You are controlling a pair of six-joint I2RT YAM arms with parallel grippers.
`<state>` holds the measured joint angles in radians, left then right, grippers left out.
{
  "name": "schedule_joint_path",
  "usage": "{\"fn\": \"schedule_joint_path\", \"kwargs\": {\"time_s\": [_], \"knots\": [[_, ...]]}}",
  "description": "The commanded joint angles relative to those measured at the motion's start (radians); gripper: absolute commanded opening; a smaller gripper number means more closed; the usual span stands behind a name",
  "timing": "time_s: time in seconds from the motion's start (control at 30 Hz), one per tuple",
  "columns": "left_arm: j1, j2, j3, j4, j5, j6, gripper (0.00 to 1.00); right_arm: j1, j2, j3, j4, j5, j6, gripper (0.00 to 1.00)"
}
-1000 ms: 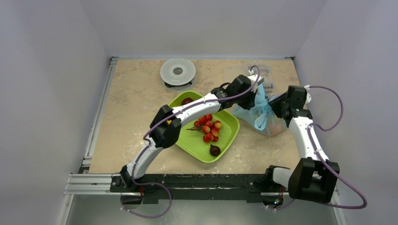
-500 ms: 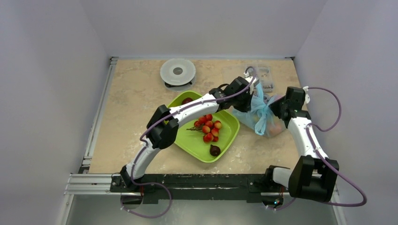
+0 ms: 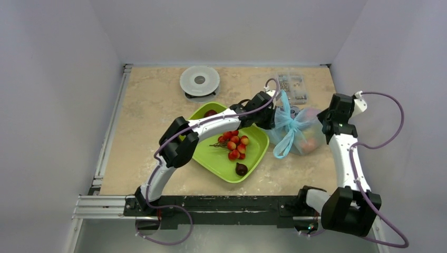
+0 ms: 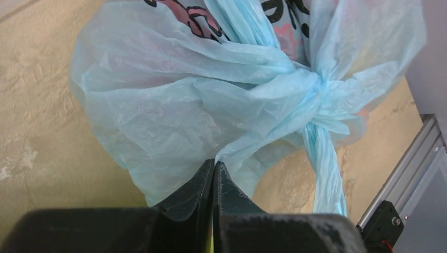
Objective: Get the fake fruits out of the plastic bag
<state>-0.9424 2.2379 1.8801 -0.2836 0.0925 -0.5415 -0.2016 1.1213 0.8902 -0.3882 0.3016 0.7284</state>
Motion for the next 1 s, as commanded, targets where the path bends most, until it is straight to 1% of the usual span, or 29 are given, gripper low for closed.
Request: {"fn": "schedule_joint_path", "kwargs": {"time_s": [0.0, 0.1, 0.17, 0.2, 0.23, 0.27, 0.3, 0.4, 0.5, 0.6, 0.8, 0.83, 0.87, 0.9, 0.97], "knots": [[0.016, -0.097, -0.046, 0.116, 0.022, -0.041, 0.00, 0.014, -0.050, 0.041, -0.041, -0.092, -0.134, 0.01], [0.016, -0.084, -0.020, 0.102, 0.057, -0.047, 0.00, 0.021, -0.065, 0.032, -0.113, -0.239, -0.110, 0.28], [0.016, -0.084, -0.021, 0.108, 0.071, -0.061, 0.00, 0.021, -0.091, -0.007, -0.115, -0.338, -0.071, 0.40], [0.015, -0.082, -0.022, 0.113, 0.078, -0.067, 0.00, 0.022, -0.107, -0.035, -0.106, -0.397, -0.040, 0.44], [0.014, -0.081, -0.020, 0.115, 0.086, -0.070, 0.00, 0.025, -0.118, -0.060, -0.088, -0.449, -0.003, 0.45], [0.014, -0.079, -0.019, 0.115, 0.090, -0.073, 0.00, 0.030, -0.126, -0.082, -0.075, -0.479, 0.033, 0.48], [0.014, -0.077, -0.018, 0.115, 0.093, -0.077, 0.00, 0.032, -0.132, -0.104, -0.050, -0.497, 0.070, 0.51], [0.013, -0.080, -0.019, 0.110, 0.104, -0.078, 0.00, 0.032, -0.121, -0.132, -0.007, -0.474, 0.145, 0.60], [0.013, -0.085, -0.017, 0.098, 0.110, -0.068, 0.00, 0.032, -0.082, -0.129, -0.015, -0.454, 0.212, 0.62], [0.011, -0.088, -0.016, 0.095, 0.117, -0.066, 0.00, 0.032, -0.060, -0.161, 0.022, -0.438, 0.281, 0.62], [0.005, -0.098, -0.030, 0.087, 0.122, -0.050, 0.00, 0.030, -0.052, -0.190, 0.103, -0.307, 0.306, 0.55], [0.005, -0.100, -0.035, 0.086, 0.119, -0.047, 0.00, 0.029, -0.046, -0.191, 0.109, -0.305, 0.304, 0.51], [0.005, -0.101, -0.040, 0.083, 0.116, -0.043, 0.00, 0.027, -0.040, -0.191, 0.110, -0.287, 0.308, 0.43], [0.005, -0.103, -0.044, 0.079, 0.114, -0.040, 0.00, 0.024, -0.036, -0.195, 0.110, -0.278, 0.312, 0.37], [0.005, -0.113, -0.056, 0.079, 0.109, -0.033, 0.00, 0.017, -0.039, -0.206, 0.126, -0.259, 0.317, 0.36]]}}
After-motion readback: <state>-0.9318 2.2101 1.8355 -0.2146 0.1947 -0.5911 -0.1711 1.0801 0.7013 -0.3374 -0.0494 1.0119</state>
